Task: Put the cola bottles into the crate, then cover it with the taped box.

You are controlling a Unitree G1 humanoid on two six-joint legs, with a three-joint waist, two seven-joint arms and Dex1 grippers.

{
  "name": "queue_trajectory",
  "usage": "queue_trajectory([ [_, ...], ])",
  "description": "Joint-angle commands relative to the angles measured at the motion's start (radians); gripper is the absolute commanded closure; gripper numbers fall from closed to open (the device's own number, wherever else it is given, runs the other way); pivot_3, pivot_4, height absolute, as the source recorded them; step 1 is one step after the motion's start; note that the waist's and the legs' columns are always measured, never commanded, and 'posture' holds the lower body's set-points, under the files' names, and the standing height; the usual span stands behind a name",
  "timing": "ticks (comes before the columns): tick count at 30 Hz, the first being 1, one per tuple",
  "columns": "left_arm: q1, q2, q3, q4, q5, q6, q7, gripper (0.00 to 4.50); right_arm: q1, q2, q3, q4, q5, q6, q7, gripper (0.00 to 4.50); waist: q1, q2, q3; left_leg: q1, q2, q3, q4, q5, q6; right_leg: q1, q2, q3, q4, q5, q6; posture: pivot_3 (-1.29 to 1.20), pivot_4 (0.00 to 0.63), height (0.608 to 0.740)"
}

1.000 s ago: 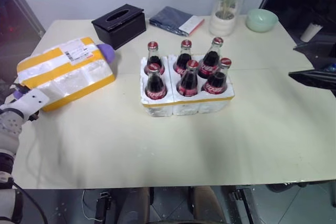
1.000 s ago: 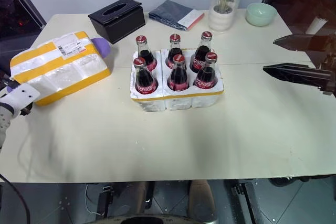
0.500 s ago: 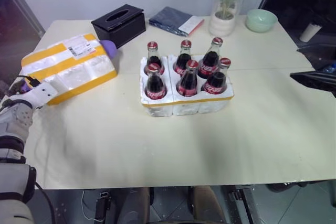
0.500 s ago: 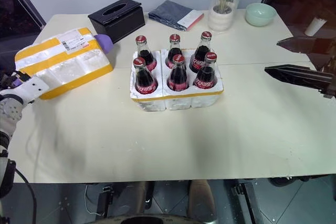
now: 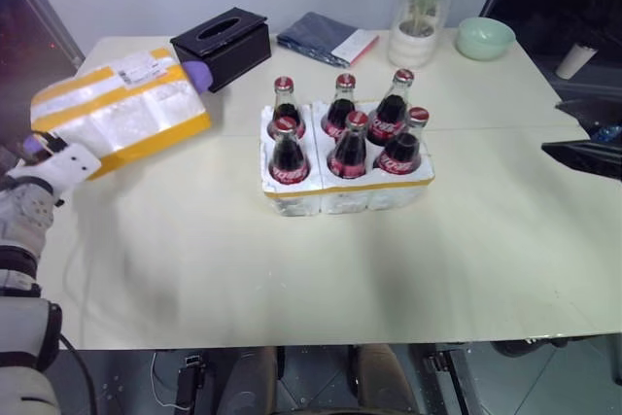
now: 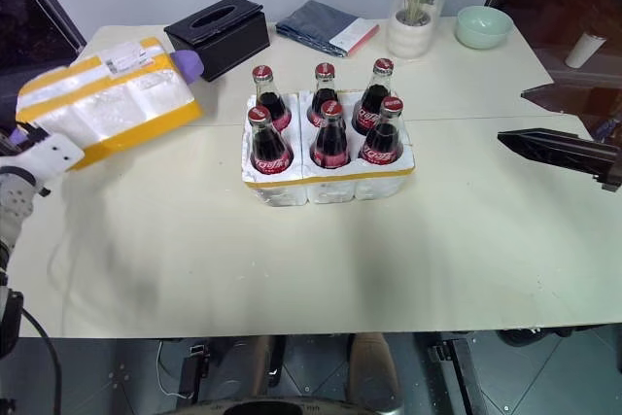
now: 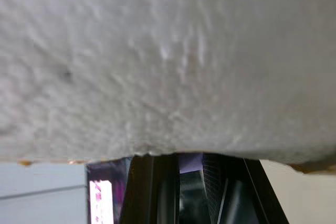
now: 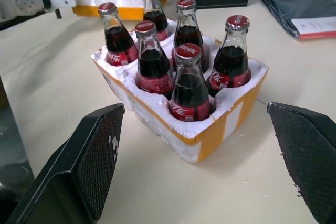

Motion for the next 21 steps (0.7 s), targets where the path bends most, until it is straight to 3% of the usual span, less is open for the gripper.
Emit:
queue_trajectory([
  [1,0.001,0.079,0.077,-0.276,-0.075,0.015,-0.124,4.41,0.024,0.015,-0.015,-0.015,-0.042,-0.066,0.004,0.0,0.002,0.0,0.0,0.0,0.0,0.0,0.0,0.0,0.0,0.0,0.0,0.0,0.0,0.0,0.0,0.0,0.15,0.74],
  [7,0.061,0.089,0.167,-0.835,-0.185,0.272,-0.379,4.41,0.024,0.051,0.036,-0.006,-0.054,-0.11,-0.009,0.0,-0.002,0.0,0.0,0.0,0.0,0.0,0.0,0.0,0.0,0.001,0.0,0.0,0.0,0.0,0.0,0.0,0.15,0.74],
  [13,0.033,0.043,0.133,-1.277,-0.207,0.566,-0.568,4.41,-0.031,0.071,0.117,-0.007,-0.053,-0.118,-0.051,0.0,-0.007,0.0,0.0,0.0,0.0,0.0,0.001,0.0,0.0,0.001,0.0,0.0,0.0,0.0,0.0,0.0,0.15,0.74],
  [17,0.008,0.019,0.076,-1.46,-0.186,0.731,-0.659,4.41,-0.079,0.086,0.156,-0.016,-0.04,-0.101,-0.093,0.0,-0.008,0.0,0.0,0.0,0.001,0.0,0.002,0.0,0.0,0.001,0.001,0.0,0.0,0.0,0.0,0.0,0.15,0.74],
  [21,0.044,0.046,0.006,-1.577,-0.121,0.746,-0.726,4.41,-0.104,0.112,0.164,-0.041,-0.017,-0.075,-0.137,0.0,-0.006,0.0,0.0,0.0,0.001,0.0,0.002,0.0,0.0,0.001,0.002,0.0,0.0,0.0,0.0,0.0,0.15,0.74],
])
